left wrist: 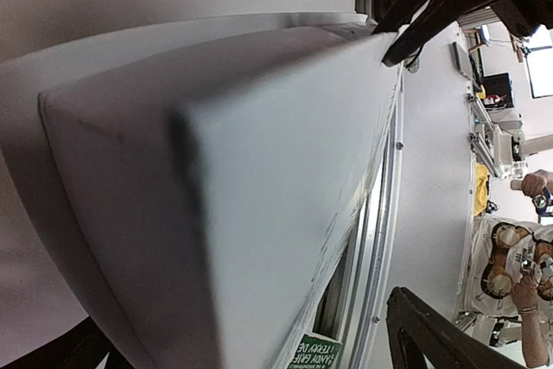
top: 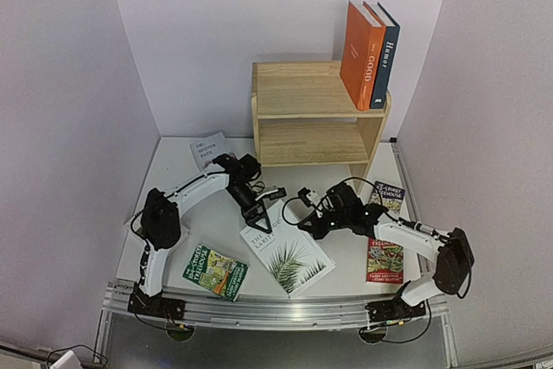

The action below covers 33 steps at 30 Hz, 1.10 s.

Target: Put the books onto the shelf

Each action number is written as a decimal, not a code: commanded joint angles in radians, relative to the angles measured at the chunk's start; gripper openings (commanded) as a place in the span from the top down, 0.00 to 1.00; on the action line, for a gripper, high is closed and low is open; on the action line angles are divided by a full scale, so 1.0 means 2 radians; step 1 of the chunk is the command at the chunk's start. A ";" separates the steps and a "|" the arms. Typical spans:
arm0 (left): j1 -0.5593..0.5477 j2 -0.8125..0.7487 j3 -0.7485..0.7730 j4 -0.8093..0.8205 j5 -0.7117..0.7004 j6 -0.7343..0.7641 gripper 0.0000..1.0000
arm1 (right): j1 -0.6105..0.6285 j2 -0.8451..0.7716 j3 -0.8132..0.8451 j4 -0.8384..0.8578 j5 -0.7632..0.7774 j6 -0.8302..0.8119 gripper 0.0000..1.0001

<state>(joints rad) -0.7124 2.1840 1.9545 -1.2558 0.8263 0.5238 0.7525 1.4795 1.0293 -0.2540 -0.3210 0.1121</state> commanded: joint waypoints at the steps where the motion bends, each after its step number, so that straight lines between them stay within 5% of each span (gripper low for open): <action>1: -0.002 -0.039 0.002 0.013 0.009 -0.005 0.03 | 0.000 -0.019 0.023 0.017 0.010 -0.039 1.00; 4: -0.003 -0.044 -0.007 0.034 0.009 -0.021 0.09 | 0.000 -0.018 0.027 0.017 0.009 -0.039 1.00; 10: -0.009 -0.049 -0.019 0.054 0.014 -0.046 0.71 | 0.000 -0.010 0.028 0.019 0.014 -0.028 1.00; 14: -0.009 -0.058 -0.020 0.049 0.009 -0.055 0.97 | 0.000 -0.009 0.022 0.020 0.026 -0.023 1.00; 19: -0.008 -0.057 -0.001 0.036 -0.009 -0.108 1.00 | 0.000 -0.004 0.028 0.018 0.070 -0.007 0.99; 21: -0.006 -0.057 0.008 0.027 -0.027 -0.131 1.00 | 0.000 -0.007 0.031 0.013 0.110 0.003 0.90; 24: 0.001 -0.062 0.009 0.023 -0.046 -0.171 1.00 | 0.001 -0.015 0.050 -0.026 0.198 0.018 0.48; 27: 0.009 -0.077 -0.007 0.037 -0.070 -0.209 0.99 | 0.029 -0.021 0.084 -0.072 0.314 0.018 0.31; 33: 0.023 -0.099 -0.017 0.087 -0.049 -0.308 0.96 | 0.203 0.005 0.110 -0.085 0.509 -0.037 0.28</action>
<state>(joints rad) -0.6902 2.0736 1.9187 -1.1814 0.7209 0.0789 0.9184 1.4685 1.1970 -0.3765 0.3522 0.1164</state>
